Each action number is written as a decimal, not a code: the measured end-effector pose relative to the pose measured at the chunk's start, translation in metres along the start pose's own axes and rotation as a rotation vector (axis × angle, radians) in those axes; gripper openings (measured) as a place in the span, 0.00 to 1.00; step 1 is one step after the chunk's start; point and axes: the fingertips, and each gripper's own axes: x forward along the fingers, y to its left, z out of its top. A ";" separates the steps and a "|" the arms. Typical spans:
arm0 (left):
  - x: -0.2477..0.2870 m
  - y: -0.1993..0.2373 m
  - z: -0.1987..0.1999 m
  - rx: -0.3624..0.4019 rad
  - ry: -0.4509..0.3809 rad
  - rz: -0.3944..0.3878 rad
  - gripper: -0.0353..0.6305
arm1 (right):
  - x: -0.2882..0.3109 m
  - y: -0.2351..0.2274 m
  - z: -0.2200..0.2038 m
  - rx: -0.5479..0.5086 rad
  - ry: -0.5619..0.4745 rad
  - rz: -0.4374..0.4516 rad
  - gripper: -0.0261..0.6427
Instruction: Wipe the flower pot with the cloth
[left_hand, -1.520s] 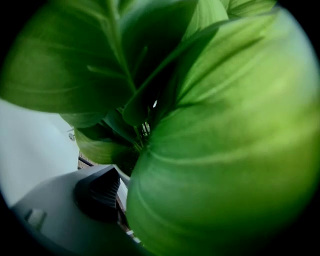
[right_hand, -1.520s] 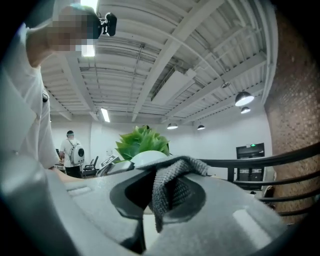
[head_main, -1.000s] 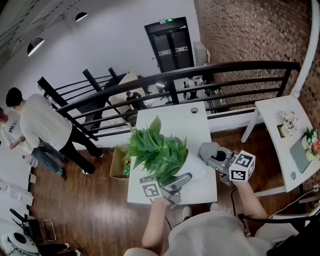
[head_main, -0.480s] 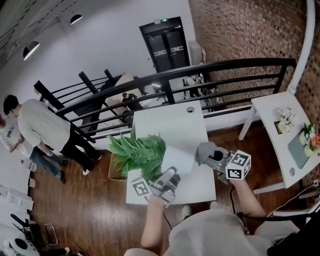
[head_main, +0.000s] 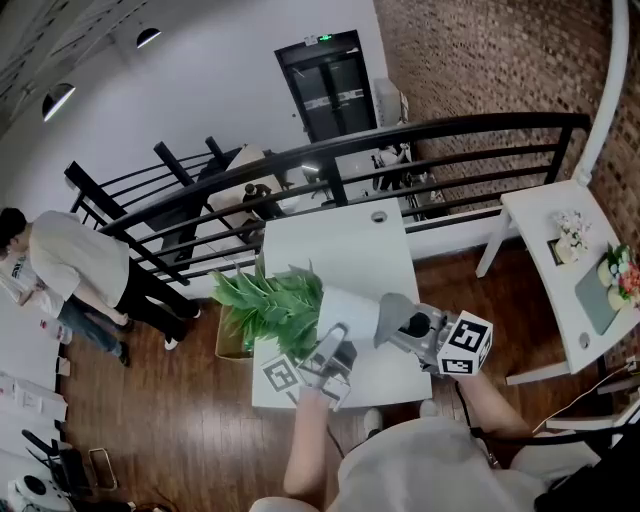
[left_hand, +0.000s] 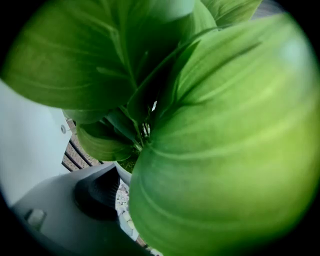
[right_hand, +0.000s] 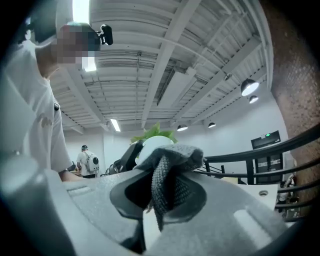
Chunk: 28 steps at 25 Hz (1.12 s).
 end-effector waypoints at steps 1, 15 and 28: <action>-0.001 0.003 0.001 0.012 0.001 0.017 0.82 | 0.000 0.003 -0.001 -0.009 0.003 0.012 0.07; -0.039 0.079 0.008 0.145 0.005 0.314 0.82 | -0.001 0.035 -0.041 0.071 0.044 0.139 0.07; -0.095 0.177 0.002 0.500 0.145 0.694 0.82 | -0.043 0.000 -0.070 0.176 0.057 -0.133 0.07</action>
